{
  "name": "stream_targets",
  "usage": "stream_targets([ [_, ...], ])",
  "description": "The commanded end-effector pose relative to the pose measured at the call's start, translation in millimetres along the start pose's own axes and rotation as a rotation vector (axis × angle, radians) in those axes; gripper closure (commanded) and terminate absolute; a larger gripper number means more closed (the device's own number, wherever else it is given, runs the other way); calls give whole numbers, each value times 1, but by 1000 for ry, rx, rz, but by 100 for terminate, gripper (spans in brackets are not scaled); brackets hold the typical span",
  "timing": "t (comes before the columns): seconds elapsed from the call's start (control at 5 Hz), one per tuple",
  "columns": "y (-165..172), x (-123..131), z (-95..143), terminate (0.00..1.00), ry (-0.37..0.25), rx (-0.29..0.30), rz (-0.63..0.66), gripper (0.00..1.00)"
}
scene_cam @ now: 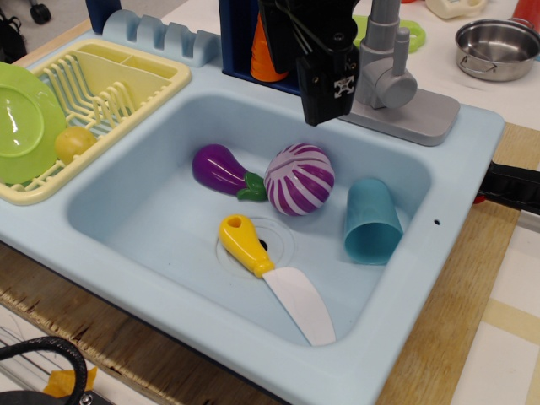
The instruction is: Turn lever vertical to-front
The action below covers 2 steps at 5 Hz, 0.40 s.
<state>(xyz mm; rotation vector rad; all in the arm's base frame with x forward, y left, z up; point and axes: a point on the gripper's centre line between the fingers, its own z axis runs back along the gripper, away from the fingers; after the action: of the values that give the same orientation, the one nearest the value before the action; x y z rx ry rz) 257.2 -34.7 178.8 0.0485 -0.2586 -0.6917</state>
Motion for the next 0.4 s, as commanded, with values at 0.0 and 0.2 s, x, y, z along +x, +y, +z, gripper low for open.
stream_targets([
  [0.0,0,0,0,0,0,0,0,0],
  [0.2,1,12,2,0,-63,30,-14,0],
])
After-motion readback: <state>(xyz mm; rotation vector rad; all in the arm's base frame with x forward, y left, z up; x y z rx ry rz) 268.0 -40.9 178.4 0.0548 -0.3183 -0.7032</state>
